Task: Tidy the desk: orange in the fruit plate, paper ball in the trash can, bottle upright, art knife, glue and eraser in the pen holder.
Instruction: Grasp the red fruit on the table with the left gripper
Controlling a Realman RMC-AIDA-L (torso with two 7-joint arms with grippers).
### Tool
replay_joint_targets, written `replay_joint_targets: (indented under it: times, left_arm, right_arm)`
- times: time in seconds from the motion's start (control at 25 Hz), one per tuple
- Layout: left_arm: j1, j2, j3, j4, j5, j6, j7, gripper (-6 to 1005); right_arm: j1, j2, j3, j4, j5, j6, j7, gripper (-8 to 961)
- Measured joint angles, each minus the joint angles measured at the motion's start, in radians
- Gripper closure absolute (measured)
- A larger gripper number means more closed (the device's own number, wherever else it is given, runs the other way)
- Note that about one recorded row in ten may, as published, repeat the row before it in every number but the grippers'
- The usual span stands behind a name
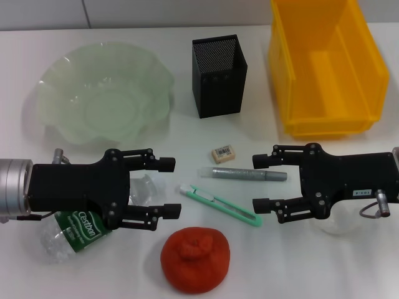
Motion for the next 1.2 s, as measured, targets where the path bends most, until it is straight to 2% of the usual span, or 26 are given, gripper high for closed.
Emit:
replay_joint_targets:
  times: [0.8,1.2]
  left_arm:
    - [-0.009,0.000,0.000,0.001,0.037,0.012,0.001,222]
    - [-0.017,-0.016,0.002,0.012,0.081,0.026,0.002,232]
  right_arm:
    - [0.004,-0.003,0.000,0.000,-0.007,0.000,0.000,128]
    - [0.009,-0.007,0.000,-0.003,-0.026,-0.005,0.000,127]
